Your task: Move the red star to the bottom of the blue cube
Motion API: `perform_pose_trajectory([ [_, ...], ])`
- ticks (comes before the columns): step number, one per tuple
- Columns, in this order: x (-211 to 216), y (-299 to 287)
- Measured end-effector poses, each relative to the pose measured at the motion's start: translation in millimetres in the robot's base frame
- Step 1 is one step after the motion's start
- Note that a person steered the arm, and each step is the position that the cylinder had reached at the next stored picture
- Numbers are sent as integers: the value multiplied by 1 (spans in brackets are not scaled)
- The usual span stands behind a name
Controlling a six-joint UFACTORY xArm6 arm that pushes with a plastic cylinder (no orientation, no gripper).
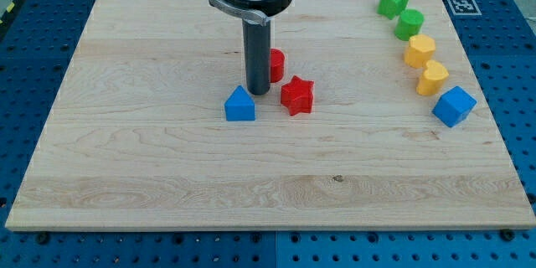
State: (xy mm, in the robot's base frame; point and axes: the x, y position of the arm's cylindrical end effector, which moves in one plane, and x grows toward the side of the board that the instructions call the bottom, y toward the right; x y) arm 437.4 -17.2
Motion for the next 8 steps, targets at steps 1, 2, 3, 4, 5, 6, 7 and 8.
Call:
perform_pose_trajectory([
  [1, 10, 20],
  [2, 10, 34],
  [3, 9, 34],
  [4, -10, 34],
  [5, -20, 34],
  [6, 0, 41],
  [7, 11, 60],
  [8, 11, 84],
])
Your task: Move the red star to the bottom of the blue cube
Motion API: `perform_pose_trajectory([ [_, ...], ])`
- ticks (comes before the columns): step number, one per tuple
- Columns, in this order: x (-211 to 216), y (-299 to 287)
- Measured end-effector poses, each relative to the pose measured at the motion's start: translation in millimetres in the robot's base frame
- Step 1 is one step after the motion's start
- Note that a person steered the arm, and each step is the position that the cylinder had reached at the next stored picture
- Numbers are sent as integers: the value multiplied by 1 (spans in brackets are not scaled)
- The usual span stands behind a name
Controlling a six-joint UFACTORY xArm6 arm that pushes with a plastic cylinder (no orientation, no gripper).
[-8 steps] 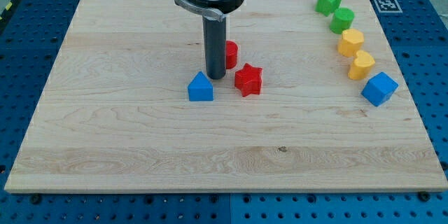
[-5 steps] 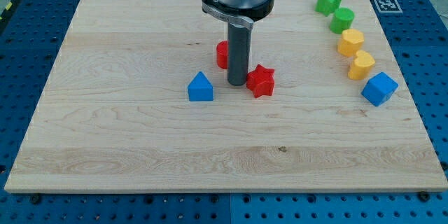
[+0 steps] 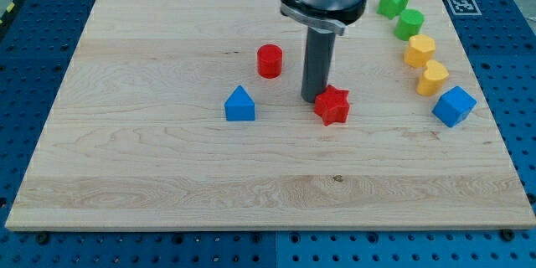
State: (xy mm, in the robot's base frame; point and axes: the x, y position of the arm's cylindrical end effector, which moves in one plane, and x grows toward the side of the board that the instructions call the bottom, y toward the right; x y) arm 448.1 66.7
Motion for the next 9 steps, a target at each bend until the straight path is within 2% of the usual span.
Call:
perform_pose_trajectory([
  [2, 46, 28],
  [4, 80, 29],
  [7, 94, 39],
  [9, 123, 87],
])
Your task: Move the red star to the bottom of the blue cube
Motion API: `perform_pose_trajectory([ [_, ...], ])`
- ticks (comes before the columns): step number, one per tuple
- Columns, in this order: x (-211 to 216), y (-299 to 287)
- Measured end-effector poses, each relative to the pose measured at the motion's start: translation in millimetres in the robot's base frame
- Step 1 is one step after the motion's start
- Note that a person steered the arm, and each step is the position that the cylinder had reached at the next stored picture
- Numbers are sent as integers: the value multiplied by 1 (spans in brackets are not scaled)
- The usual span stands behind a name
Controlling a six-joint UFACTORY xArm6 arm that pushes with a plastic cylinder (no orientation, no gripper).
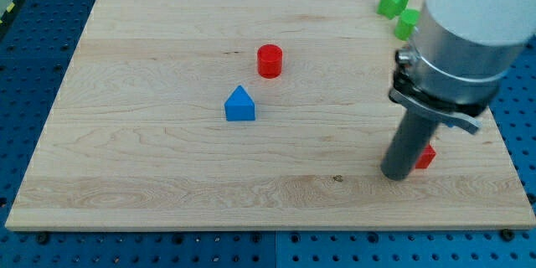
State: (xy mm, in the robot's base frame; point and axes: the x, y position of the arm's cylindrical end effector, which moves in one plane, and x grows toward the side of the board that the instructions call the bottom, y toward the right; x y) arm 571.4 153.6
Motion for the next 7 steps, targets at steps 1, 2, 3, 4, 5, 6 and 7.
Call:
perform_pose_trajectory([
  [1, 23, 26],
  [2, 28, 35],
  [3, 28, 25],
  [4, 22, -9],
  [5, 8, -18],
  [6, -4, -16],
  [7, -15, -12],
])
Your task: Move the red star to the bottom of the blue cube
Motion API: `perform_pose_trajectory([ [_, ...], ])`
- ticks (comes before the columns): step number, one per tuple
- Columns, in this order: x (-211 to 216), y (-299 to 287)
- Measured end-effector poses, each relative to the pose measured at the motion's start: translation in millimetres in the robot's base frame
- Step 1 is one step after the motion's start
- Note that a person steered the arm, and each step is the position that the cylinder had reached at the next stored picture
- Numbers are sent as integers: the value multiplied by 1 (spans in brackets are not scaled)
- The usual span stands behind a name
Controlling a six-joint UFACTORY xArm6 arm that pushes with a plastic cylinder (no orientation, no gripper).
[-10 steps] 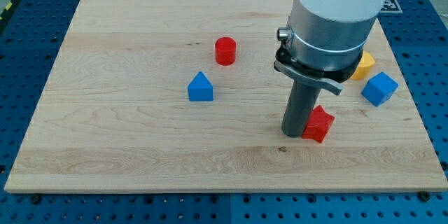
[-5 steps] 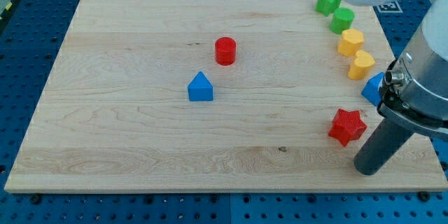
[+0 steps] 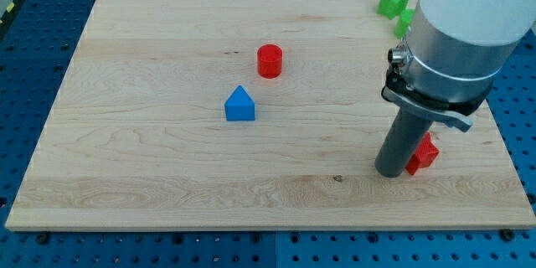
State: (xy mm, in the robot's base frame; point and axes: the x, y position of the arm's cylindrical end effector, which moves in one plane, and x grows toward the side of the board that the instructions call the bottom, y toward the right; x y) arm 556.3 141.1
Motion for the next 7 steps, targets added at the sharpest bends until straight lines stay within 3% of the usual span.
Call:
perform_pose_trajectory([
  [7, -4, 96],
])
